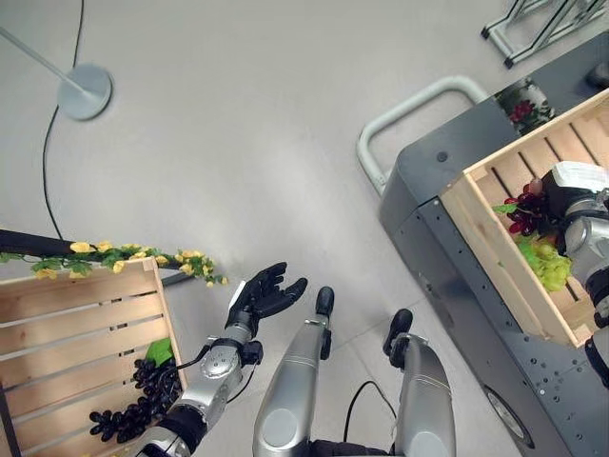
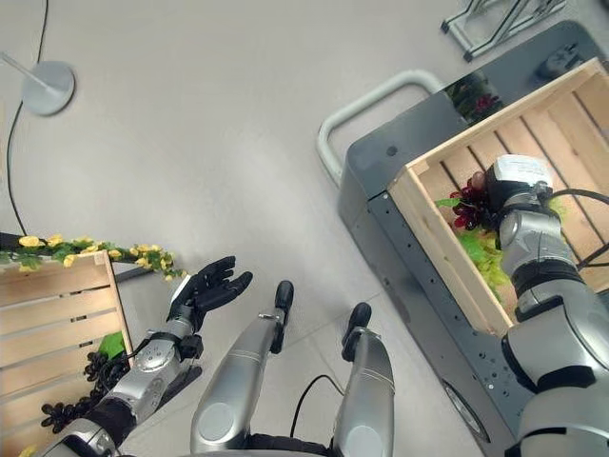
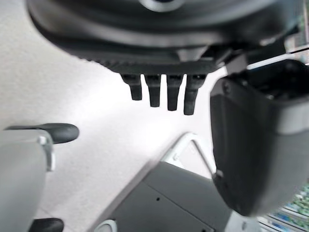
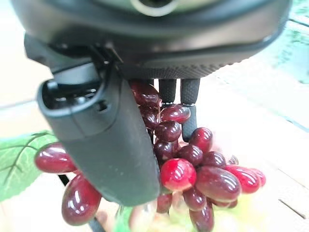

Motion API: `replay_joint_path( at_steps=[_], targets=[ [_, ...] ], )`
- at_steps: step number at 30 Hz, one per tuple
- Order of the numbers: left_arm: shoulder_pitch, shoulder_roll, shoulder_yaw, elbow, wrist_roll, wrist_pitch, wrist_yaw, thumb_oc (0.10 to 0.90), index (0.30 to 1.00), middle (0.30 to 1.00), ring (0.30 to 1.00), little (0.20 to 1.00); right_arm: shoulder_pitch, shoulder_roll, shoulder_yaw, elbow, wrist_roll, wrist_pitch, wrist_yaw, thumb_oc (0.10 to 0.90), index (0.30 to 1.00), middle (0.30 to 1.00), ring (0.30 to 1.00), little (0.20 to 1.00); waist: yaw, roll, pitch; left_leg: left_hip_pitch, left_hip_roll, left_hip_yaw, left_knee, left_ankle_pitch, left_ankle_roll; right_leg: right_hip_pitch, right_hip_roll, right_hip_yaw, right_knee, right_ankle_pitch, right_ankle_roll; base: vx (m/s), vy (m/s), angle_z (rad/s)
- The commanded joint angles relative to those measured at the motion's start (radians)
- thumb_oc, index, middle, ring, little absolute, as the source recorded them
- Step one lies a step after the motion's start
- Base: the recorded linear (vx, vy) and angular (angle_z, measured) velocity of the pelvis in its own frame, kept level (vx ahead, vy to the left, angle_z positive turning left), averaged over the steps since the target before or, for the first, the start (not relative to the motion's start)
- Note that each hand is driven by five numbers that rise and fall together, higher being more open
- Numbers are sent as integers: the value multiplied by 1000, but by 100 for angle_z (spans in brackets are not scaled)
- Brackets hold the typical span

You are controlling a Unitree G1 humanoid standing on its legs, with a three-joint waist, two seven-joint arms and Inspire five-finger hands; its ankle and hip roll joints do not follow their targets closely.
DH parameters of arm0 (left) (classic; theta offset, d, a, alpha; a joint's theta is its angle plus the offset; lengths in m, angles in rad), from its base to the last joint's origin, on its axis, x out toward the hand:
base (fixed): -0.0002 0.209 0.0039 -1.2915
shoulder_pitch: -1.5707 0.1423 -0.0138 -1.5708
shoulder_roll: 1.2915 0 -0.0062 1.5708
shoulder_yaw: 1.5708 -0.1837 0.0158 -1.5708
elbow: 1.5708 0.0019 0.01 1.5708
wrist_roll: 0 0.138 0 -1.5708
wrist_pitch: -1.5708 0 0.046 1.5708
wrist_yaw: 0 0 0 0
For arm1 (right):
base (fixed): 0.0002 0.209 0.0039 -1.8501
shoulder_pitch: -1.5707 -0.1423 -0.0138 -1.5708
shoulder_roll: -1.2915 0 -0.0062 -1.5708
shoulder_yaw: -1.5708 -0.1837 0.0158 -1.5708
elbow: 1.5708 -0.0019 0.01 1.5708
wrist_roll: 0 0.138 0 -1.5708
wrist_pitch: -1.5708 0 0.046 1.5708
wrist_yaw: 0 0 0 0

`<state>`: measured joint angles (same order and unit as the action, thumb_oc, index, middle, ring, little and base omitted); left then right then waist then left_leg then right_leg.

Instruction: Pick up the fruits from the basket on one side to the basket on the other side

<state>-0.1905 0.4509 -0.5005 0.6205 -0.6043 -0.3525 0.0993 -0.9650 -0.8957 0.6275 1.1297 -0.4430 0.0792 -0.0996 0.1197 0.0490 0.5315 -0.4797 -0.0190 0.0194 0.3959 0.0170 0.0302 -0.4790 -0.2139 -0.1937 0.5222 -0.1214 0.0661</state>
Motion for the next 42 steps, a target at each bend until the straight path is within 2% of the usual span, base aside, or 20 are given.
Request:
replay_joint_path(
  at_steps=[1,4,5,7,10,13,18,23,26,29,31,33,35,36,38,42],
  targets=[
    [65,11,37,-61,-27,-39,-20,800,900,900,900,900,-18,-169,-55,-34,60,-10,-117,400,300,300,300,300,-13,-24,-49,46,8,48,125,-147,14,56,55,-10,14,29,-54,59,38,-3],
    [67,-1,38,-55,-58,-8,-44,800,900,900,900,900,22,-175,-84,-53,130,-41,-148,400,300,300,300,300,-19,-39,-66,88,13,52,117,-156,13,104,53,-8,-13,30,-53,35,23,-8],
    [75,-10,41,-51,-69,11,-54,800,900,900,900,900,60,-173,-125,-80,182,-55,-159,400,300,300,300,300,-26,-51,-82,107,16,60,97,-133,17,130,48,-12,-48,57,-61,37,25,-11],
    [91,-22,46,-42,-85,32,-83,800,900,900,900,900,125,-157,-187,-119,248,-83,-187,400,300,300,300,300,-34,-63,-103,146,21,62,82,-137,14,171,49,-3,-76,59,-59,66,28,-2],
    [98,-30,46,-46,-91,66,-113,800,900,900,900,900,177,-138,-232,-161,255,-110,-222,400,300,300,300,300,-40,-73,-125,188,25,69,53,-137,12,219,52,1,-122,65,-56,65,24,-5],
    [117,-39,36,-47,-103,90,-166,800,900,900,900,900,232,-128,-266,-227,313,-149,-261,400,300,300,300,300,-48,-85,-163,248,30,70,6,-133,9,287,55,6,-183,74,-49,89,27,-11],
    [132,-28,21,-92,0,85,-142,800,900,900,900,900,328,-68,-344,-392,480,-165,-240,400,300,300,300,300,-69,-97,-249,365,33,67,-116,-106,-4,399,67,29,-297,94,-33,133,51,-7],
    [106,10,18,-132,193,63,-40,800,900,900,900,900,374,15,-404,-504,655,-240,-159,400,300,300,300,300,-76,-89,-323,447,32,60,-231,-73,-13,462,77,41,-380,120,-15,90,64,-3],
    [73,35,30,-167,248,82,-14,800,900,900,900,900,397,55,-430,-558,724,-252,-104,400,300,300,300,300,-74,-83,-350,473,29,49,-279,-60,-14,482,78,42,-410,132,-7,24,20,1],
    [40,55,44,-193,283,94,-21,800,900,900,900,900,403,94,-439,-604,748,-246,-78,400,300,300,300,300,-70,-78,-364,493,24,19,-327,-44,-16,498,82,50,-432,141,-1,-7,2,13],
    [13,67,44,-211,295,101,-32,800,900,900,900,900,404,114,-436,-635,769,-241,-63,400,300,300,300,300,-73,-72,-374,503,18,-13,-358,-31,-12,501,98,78,-437,138,-2,-12,-22,24],
    [-9,74,42,-215,305,97,-58,800,900,900,900,900,419,126,-442,-676,773,-231,-61,400,300,300,300,300,-87,-70,-385,511,15,-48,-379,-20,-8,502,128,128,-436,129,-13,11,-61,50],
    [-37,73,23,-214,324,81,-101,800,900,900,900,900,446,125,-455,-735,773,-198,-82,400,300,300,300,300,-111,-73,-399,511,7,-102,-389,-11,-2,500,181,208,-430,115,-38,23,-111,98],
    [-48,71,15,-215,322,77,-121,800,900,900,900,900,463,123,-467,-765,777,-185,-79,400,300,300,300,300,-121,-76,-404,508,3,-126,-387,-9,-3,500,195,223,-426,108,-46,10,-129,116],
    [-53,67,16,-215,326,72,-124,800,900,900,900,900,471,131,-477,-791,770,-191,-31,400,300,300,300,300,-116,-81,-405,503,6,-135,-380,-4,-10,502,197,199,-421,102,-51,7,-137,109],
    [-47,50,48,-182,300,41,-119,800,900,900,900,900,419,172,-428,-819,761,-166,19,400,300,300,300,300,-92,-85,-401,520,17,-137,-406,17,-25,526,205,157,-440,101,-59,10,-113,25]
  ],
)
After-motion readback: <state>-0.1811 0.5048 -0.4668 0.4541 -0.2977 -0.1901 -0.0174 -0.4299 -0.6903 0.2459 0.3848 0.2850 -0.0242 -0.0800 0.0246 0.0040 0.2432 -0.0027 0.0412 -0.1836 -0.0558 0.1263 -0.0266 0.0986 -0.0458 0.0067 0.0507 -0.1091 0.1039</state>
